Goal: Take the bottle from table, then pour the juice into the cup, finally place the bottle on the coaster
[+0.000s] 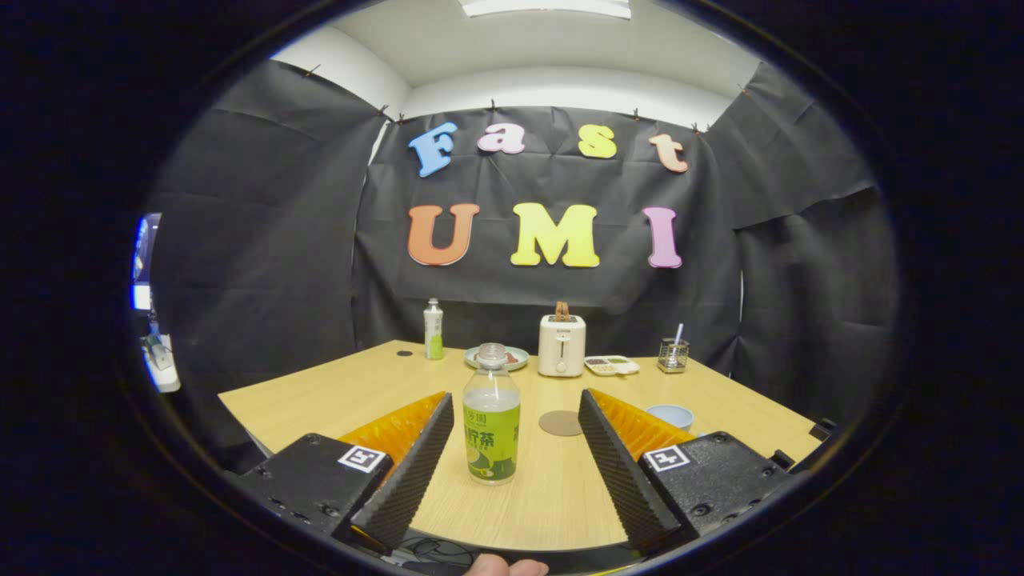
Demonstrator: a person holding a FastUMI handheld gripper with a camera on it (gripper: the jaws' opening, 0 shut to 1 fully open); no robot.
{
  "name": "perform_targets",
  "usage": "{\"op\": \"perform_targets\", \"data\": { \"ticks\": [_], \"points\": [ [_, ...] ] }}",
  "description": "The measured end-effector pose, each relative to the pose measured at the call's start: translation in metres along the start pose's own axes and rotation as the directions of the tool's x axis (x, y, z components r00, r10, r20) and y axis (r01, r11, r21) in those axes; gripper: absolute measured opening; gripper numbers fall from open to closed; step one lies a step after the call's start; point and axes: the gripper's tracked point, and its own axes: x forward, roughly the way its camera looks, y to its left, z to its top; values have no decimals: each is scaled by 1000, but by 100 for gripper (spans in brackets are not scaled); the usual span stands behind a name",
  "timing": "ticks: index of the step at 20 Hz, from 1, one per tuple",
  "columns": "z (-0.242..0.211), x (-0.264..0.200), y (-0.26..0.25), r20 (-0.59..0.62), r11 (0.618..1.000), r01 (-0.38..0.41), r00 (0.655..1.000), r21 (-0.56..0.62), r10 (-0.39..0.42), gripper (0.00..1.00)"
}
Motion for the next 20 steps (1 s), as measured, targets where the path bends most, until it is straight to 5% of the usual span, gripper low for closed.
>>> {"op": "perform_targets", "data": {
  "ticks": [20],
  "points": [
    [-69, 59, 9, -143, 1000, 8, 990, 26, -4, 100]
  ]
}}
